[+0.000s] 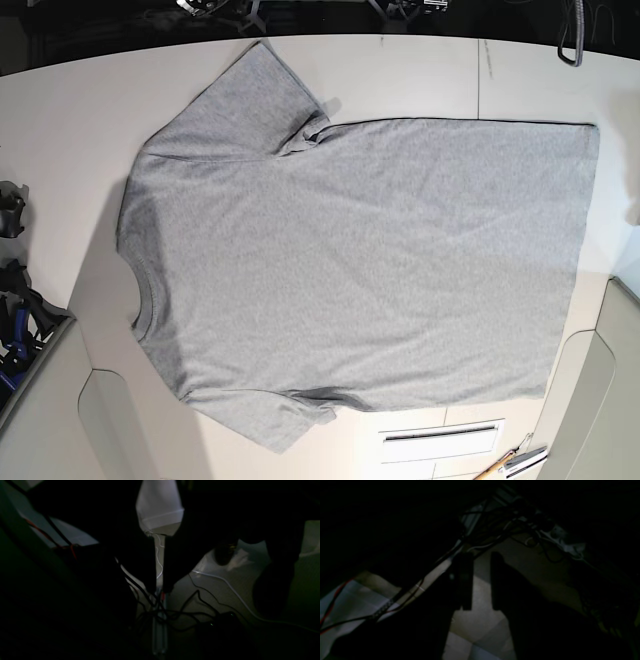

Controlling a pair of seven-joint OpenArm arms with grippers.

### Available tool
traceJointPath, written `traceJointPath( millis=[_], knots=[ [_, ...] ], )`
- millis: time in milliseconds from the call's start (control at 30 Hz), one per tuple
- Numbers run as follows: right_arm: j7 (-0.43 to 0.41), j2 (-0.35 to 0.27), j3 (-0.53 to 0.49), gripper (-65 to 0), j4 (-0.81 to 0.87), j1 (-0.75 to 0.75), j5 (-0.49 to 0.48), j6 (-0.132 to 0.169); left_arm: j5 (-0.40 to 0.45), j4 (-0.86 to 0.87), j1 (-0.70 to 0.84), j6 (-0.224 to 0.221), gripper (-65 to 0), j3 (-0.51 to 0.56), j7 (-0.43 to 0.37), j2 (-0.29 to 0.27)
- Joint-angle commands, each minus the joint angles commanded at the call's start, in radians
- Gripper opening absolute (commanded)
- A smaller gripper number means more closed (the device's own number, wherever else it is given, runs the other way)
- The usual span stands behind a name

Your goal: Fold the T-shirt properly

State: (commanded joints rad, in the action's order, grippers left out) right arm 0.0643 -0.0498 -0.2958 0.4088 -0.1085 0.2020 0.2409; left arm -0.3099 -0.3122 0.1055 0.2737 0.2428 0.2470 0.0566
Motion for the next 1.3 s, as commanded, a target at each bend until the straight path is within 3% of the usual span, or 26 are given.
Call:
traceJointPath(
  millis=[33, 133, 233, 667, 1100, 1167, 1300],
  knots=[
    [0.0, 0.0, 0.0, -53.7, 0.0, 0.0, 0.0, 0.008, -0.013, 0.0, 0.0, 0.003, -59.2, 0.0, 0.0, 0.003],
    [0.0, 0.0, 0.0, -53.7, 0.0, 0.0, 0.0, 0.06, -0.056, 0.0, 0.001, 0.08, -59.2, 0.0, 0.0, 0.015],
    [0.0, 0.0, 0.0, -53.7, 0.004, 0.0, 0.0, 0.071, -0.095, 0.0, 0.001, 0.113, -59.2, 0.0, 0.0, 0.026],
    [0.0, -0.006, 0.0, -53.7, 0.107, -0.056, 0.0, 0.07, -0.098, -0.093, 0.08, 0.112, -59.2, 0.0, 0.0, 0.036],
    [0.0, -0.048, 0.0, -53.7, 0.345, -0.228, -0.012, 0.071, -0.154, -0.369, 0.266, 0.104, -59.2, -0.002, 0.001, 0.116],
    [0.0, -0.064, 0.0, -53.7, 0.393, -0.264, -0.031, 0.079, -0.158, -0.412, 0.298, 0.105, -59.2, -0.002, 0.001, 0.129],
    [0.0, -0.106, 0.0, -53.7, 0.503, -0.334, -0.1, 0.137, -0.163, -0.514, 0.373, 0.104, -59.2, -0.011, 0.015, 0.146]
  ],
)
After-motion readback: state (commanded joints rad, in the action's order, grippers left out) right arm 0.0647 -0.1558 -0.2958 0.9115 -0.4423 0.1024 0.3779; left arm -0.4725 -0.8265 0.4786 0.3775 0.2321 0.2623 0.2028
